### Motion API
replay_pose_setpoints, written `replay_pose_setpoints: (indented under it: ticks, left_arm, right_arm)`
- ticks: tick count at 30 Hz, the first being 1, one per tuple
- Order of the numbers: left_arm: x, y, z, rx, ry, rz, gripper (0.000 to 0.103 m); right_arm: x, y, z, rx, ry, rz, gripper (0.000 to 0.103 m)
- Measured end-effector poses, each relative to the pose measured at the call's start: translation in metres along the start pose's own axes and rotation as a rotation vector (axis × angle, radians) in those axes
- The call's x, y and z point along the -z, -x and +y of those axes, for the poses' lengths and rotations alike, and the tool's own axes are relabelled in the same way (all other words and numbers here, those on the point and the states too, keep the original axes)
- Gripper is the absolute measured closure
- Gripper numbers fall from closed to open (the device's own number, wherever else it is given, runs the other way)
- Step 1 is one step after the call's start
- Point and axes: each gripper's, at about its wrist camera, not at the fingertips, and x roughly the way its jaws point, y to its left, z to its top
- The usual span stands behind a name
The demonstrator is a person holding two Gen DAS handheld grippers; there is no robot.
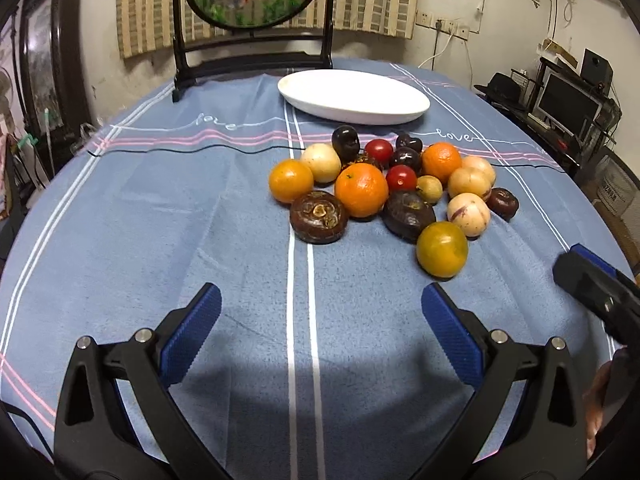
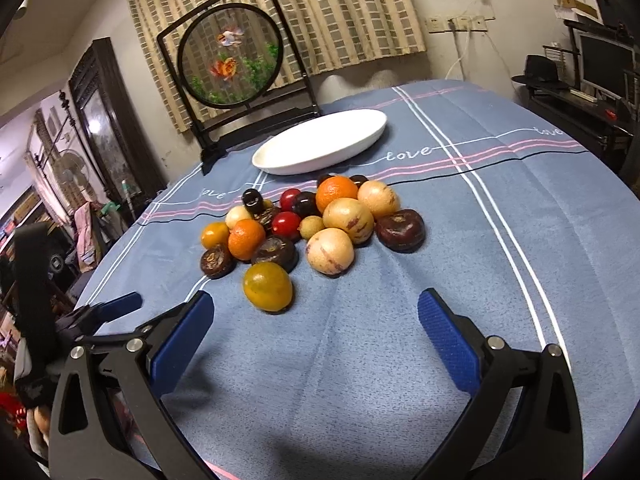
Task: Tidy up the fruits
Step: 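Grasp the dark brown fruit with the left tool while the right tool grasps a dark red fruit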
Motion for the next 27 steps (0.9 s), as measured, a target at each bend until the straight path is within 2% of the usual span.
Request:
replay_pose_setpoints:
  ticks: [7, 12, 21, 27]
  left_arm:
    - [-0.006, -0.005, 0.001, 0.038, -0.028, -0.013, 0.002]
    - [-0.011, -0.018, 0.001, 0.013, -0.02, 0.038, 0.002]
    - [-0.021, -0.034, 0.005, -0.021, -0.038, 0.102, 0.002]
    - [-0.03, -0.046, 0.015, -0.024, -0.063, 0.13, 0.002]
  right_arm:
    - [-0.009, -0.011, -0.007, -0.126, 0.032, 0.111, 0.001]
    - [-0.02, -0.012, -0.022, -0.038, 0.05, 0.139, 0.001]
    - [-0.034, -0.024, -0.02, 0.038, 0.172, 0.19, 0.001]
    - [-0.039, -0.026, -0.021, 0.037, 0.212, 0.142, 0.001]
